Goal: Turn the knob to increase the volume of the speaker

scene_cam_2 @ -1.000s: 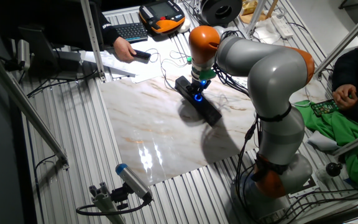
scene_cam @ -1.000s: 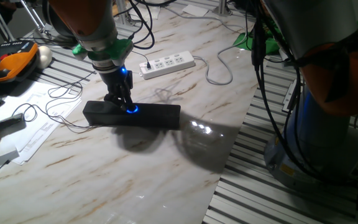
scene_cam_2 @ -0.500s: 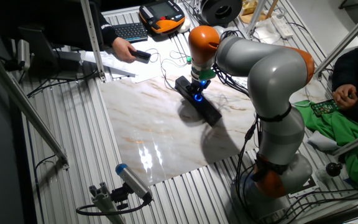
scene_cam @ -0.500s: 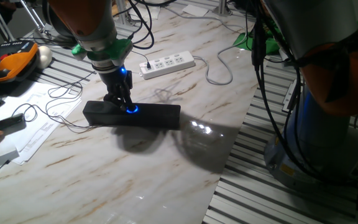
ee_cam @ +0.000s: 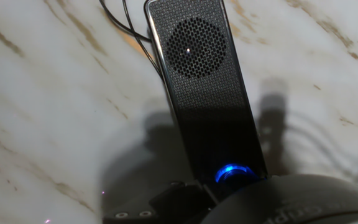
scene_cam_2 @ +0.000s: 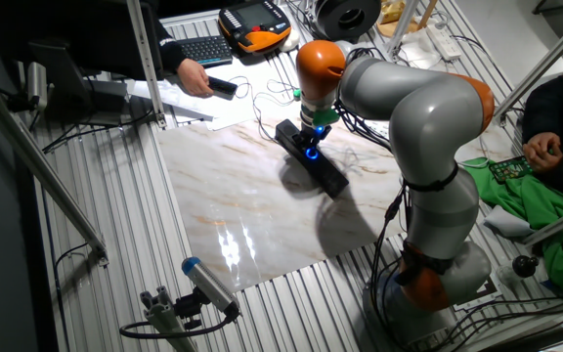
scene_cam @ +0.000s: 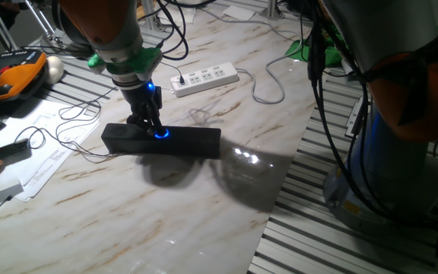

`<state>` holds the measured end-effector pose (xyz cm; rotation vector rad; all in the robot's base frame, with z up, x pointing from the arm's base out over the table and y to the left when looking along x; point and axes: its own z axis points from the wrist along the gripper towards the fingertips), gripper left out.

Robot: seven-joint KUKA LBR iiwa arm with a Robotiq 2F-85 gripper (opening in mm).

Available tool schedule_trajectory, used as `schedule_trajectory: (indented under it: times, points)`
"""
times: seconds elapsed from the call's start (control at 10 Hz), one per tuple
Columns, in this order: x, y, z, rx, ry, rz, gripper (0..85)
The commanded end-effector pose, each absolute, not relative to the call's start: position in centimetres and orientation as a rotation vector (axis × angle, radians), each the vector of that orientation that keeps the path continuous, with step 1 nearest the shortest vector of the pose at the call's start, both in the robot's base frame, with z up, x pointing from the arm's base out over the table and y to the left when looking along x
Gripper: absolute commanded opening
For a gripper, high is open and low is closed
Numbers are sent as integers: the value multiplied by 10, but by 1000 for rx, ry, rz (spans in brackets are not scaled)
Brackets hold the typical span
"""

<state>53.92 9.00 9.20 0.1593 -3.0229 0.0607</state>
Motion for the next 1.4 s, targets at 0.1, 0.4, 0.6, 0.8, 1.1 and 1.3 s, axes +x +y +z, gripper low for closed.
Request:
schedule_trajectory:
  times: [0.1, 0.4, 0.6, 0.8, 1.1, 1.3]
  points:
    - [539, 90, 92, 159, -3023, 61, 340]
    - [539, 90, 92, 159, -3023, 61, 340]
    - [539, 90, 92, 157, -3022, 61, 340]
    - [540, 90, 92, 157, -3022, 59, 340]
    - [540, 89, 92, 157, -3022, 61, 340]
    - [541, 89, 92, 166, -3024, 65, 340]
